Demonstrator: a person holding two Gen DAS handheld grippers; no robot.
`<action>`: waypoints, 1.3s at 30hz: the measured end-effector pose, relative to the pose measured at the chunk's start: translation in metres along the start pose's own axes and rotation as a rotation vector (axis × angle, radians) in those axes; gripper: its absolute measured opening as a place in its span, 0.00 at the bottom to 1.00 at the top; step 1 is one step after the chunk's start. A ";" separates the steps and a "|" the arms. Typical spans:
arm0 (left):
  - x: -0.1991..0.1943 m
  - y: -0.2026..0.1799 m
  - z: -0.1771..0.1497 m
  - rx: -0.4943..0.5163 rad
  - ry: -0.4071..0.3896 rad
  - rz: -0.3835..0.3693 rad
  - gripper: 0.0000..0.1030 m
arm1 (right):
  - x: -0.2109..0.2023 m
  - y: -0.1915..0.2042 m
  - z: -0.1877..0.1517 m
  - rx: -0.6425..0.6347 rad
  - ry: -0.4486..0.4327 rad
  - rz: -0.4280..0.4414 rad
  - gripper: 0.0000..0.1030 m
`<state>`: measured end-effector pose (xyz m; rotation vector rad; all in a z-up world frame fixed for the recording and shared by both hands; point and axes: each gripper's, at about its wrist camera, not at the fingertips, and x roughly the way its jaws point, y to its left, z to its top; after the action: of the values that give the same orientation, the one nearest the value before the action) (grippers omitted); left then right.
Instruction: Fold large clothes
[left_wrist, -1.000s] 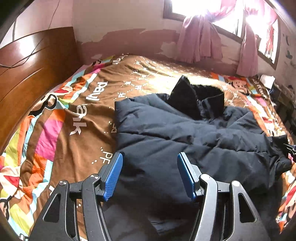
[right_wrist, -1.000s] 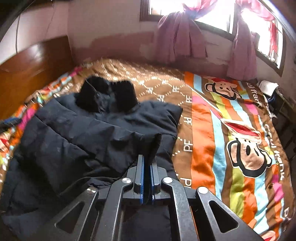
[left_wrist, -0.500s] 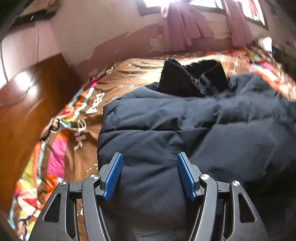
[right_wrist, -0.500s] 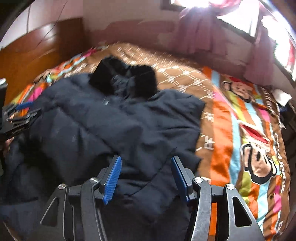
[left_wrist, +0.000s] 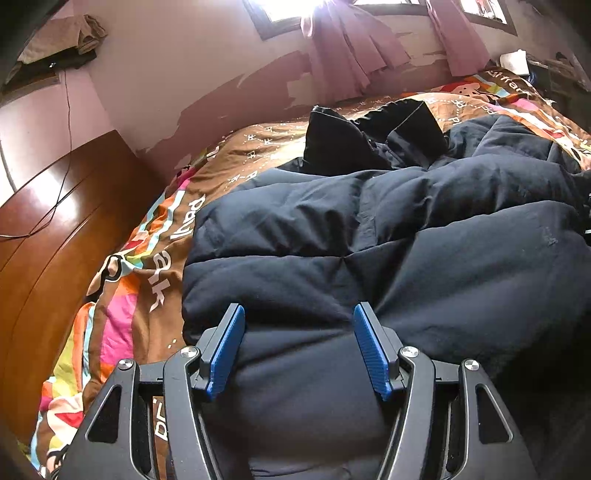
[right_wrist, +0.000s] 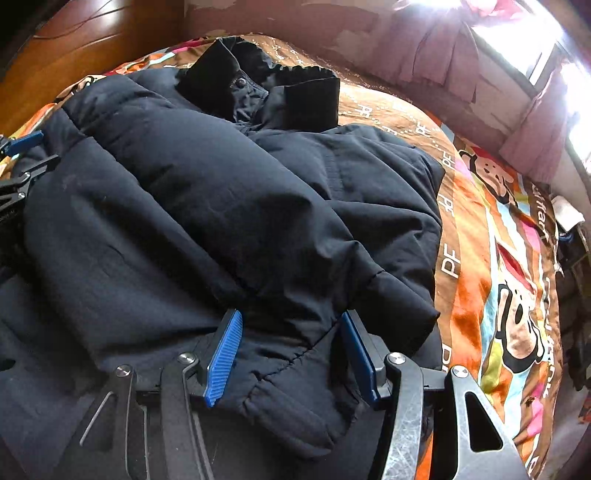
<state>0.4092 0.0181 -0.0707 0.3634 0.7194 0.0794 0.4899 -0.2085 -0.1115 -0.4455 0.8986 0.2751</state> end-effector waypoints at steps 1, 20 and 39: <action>0.000 0.000 0.000 -0.002 0.002 -0.003 0.55 | 0.000 0.000 -0.001 -0.002 -0.002 0.000 0.51; -0.010 0.069 0.056 -0.225 -0.004 -0.174 0.67 | -0.041 -0.030 0.030 0.153 -0.079 0.127 0.73; 0.140 0.079 0.221 -0.441 0.009 -0.355 0.70 | 0.055 -0.084 0.237 0.321 -0.226 0.081 0.62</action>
<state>0.6639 0.0531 0.0225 -0.1881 0.7433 -0.0966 0.7209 -0.1652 -0.0058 -0.0780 0.7232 0.2445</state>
